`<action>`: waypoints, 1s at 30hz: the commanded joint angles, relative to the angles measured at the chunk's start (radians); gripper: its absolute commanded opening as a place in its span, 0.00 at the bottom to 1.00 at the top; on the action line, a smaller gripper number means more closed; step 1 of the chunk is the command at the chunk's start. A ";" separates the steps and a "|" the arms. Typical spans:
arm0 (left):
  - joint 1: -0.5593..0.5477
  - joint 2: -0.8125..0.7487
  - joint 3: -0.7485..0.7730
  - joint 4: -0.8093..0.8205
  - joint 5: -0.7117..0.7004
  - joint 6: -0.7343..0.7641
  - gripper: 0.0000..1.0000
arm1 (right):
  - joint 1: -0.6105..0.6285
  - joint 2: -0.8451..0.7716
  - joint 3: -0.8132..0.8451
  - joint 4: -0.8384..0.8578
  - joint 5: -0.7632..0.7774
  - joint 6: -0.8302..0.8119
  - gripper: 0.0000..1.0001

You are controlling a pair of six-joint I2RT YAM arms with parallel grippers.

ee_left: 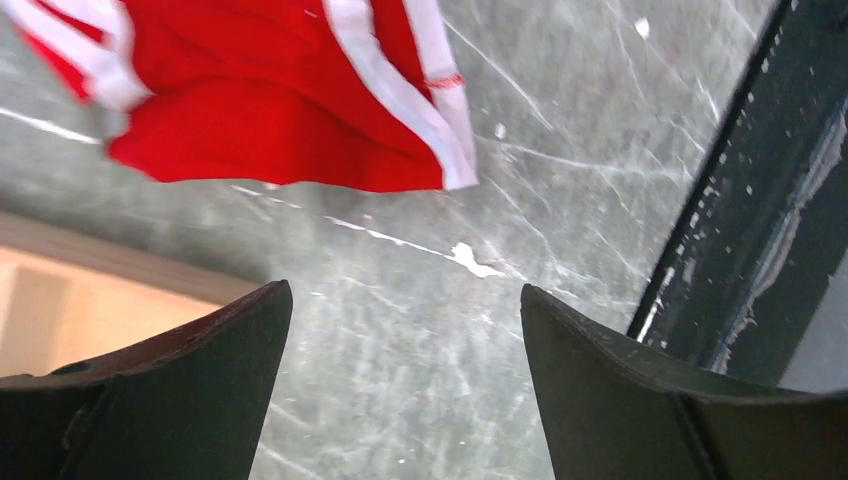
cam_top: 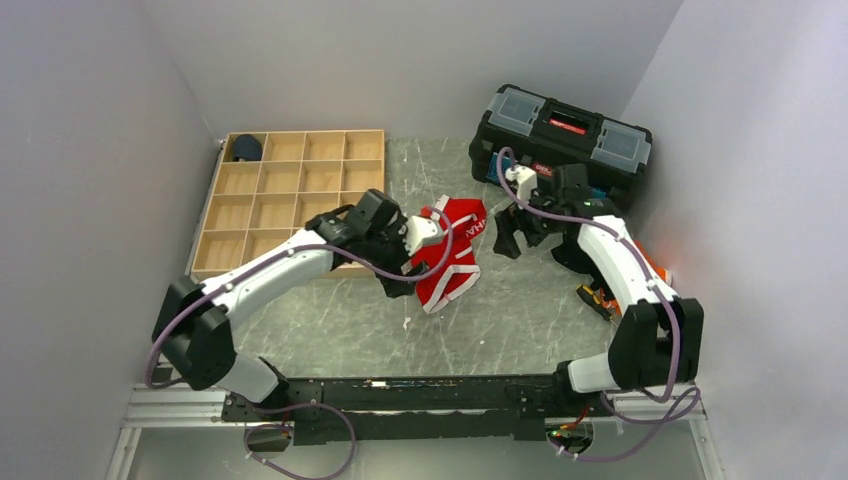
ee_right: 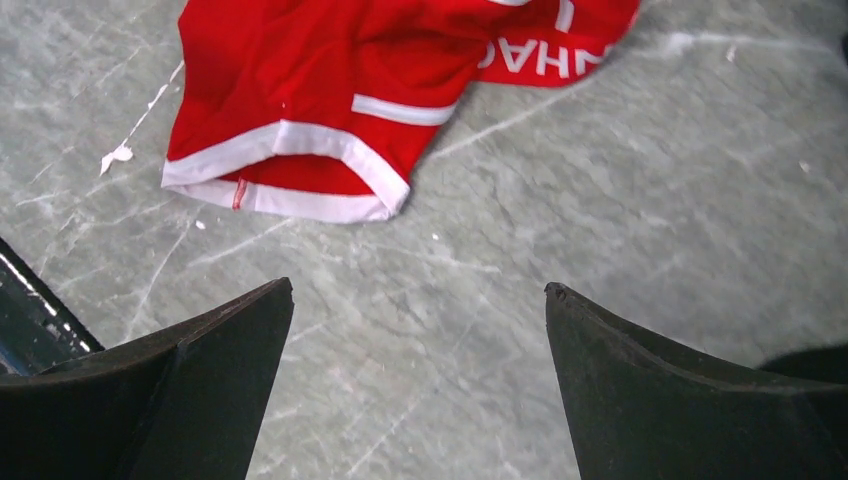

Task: Roll the underwear
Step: Place the underwear at the center of the board, then flatten out the underwear at the center of the board.

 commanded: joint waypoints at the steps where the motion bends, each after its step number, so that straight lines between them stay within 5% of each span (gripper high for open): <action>1: 0.083 -0.072 0.022 0.079 -0.011 0.028 0.90 | 0.052 0.089 0.022 0.192 0.039 0.072 0.98; 12: 0.322 -0.067 0.036 0.116 0.102 -0.030 0.90 | 0.130 0.470 0.300 0.280 0.043 0.164 0.88; 24: 0.439 -0.077 0.031 0.139 0.042 -0.079 0.89 | 0.362 0.349 0.146 0.225 0.079 0.113 0.82; 30: 0.498 -0.118 0.033 0.114 0.025 -0.074 0.89 | 0.449 0.388 0.098 0.223 0.180 0.114 0.66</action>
